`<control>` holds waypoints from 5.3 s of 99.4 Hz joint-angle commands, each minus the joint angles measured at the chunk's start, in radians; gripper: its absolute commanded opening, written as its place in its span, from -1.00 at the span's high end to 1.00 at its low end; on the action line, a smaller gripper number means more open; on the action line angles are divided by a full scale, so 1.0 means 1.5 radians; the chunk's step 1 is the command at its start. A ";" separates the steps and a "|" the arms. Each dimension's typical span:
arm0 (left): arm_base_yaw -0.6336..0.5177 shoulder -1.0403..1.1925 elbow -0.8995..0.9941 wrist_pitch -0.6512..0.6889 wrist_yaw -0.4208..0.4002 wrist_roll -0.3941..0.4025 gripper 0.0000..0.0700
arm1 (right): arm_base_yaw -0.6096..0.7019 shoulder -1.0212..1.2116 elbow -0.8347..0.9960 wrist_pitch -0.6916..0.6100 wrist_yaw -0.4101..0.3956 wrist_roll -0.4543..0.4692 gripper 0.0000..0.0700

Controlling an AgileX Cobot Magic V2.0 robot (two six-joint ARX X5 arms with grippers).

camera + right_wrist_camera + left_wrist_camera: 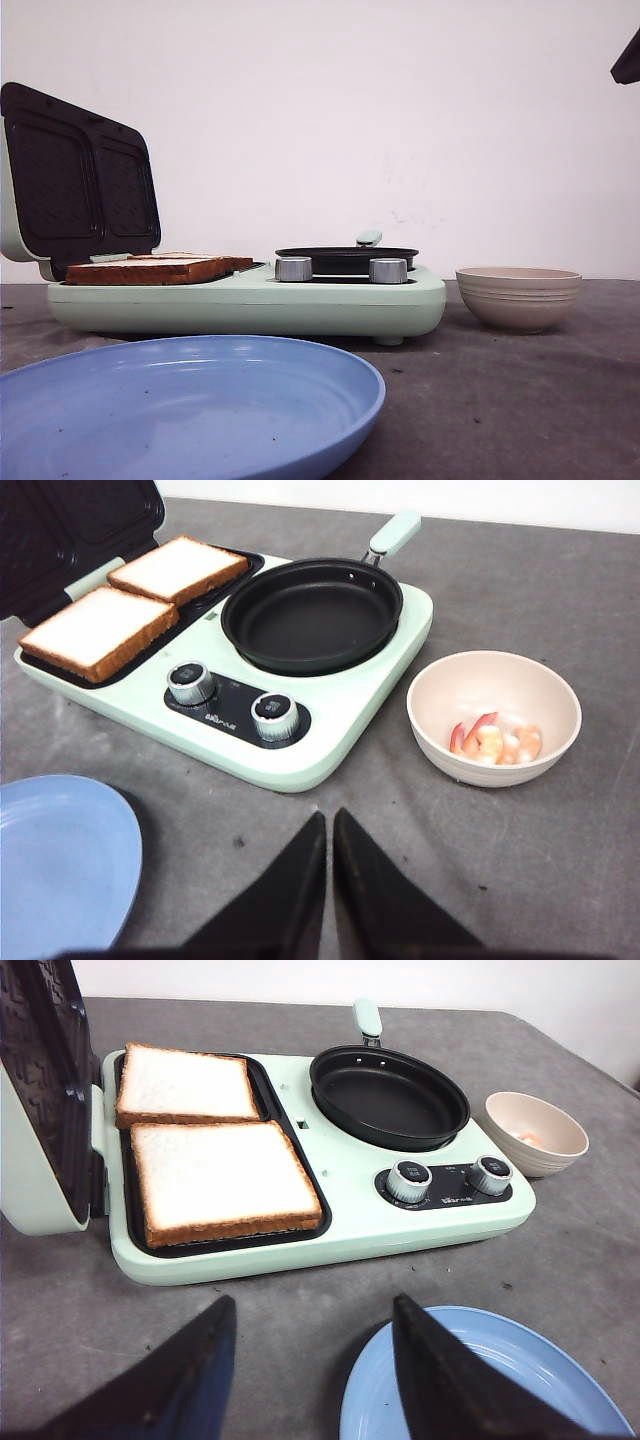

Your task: Make breakfast with bread and shrimp

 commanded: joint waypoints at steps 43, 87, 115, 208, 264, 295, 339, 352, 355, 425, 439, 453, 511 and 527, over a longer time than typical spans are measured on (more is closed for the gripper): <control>-0.001 0.002 0.003 0.008 -0.003 0.008 0.99 | 0.003 0.002 0.002 0.000 0.001 0.007 0.99; -0.001 -0.054 -0.103 0.132 -0.049 -0.189 0.99 | 0.003 0.001 -0.026 -0.004 0.001 0.010 0.99; 0.030 -0.021 -0.099 0.259 -0.049 -0.345 0.99 | 0.003 0.001 -0.033 -0.004 0.000 0.012 0.99; 0.377 0.516 0.298 0.343 0.223 -0.461 0.19 | 0.003 0.002 -0.033 0.023 -0.008 0.002 0.99; 0.375 0.779 0.502 0.306 0.316 -0.425 -0.03 | 0.003 0.002 -0.033 0.026 -0.007 0.002 0.99; 0.354 0.835 0.512 0.306 0.337 -0.406 -0.03 | 0.003 0.002 -0.033 0.026 -0.007 0.003 0.99; 0.335 0.843 0.512 0.296 0.341 -0.395 0.00 | 0.003 0.002 -0.033 0.026 -0.008 0.004 0.99; 0.334 0.843 0.512 0.287 0.341 -0.389 0.25 | 0.003 0.002 -0.033 0.026 -0.008 0.004 0.99; 0.334 0.843 0.512 0.287 0.342 -0.389 0.36 | 0.003 0.002 -0.033 0.026 -0.008 0.005 0.99; 0.324 0.843 0.512 0.286 0.356 -0.379 0.99 | 0.003 0.002 -0.033 0.026 -0.007 0.005 0.99; 0.306 0.843 0.512 0.286 0.356 -0.373 0.99 | 0.003 0.002 -0.033 0.025 -0.008 0.006 0.99; 0.288 0.843 0.512 0.286 0.355 -0.364 0.99 | 0.003 0.002 -0.033 0.025 -0.008 0.010 0.99; 0.213 0.843 0.512 0.286 0.350 -0.350 0.99 | 0.003 0.002 -0.033 0.025 -0.007 0.012 0.99; 0.191 0.843 0.512 0.285 0.344 -0.344 0.99 | 0.003 0.002 -0.033 0.025 -0.007 0.012 0.99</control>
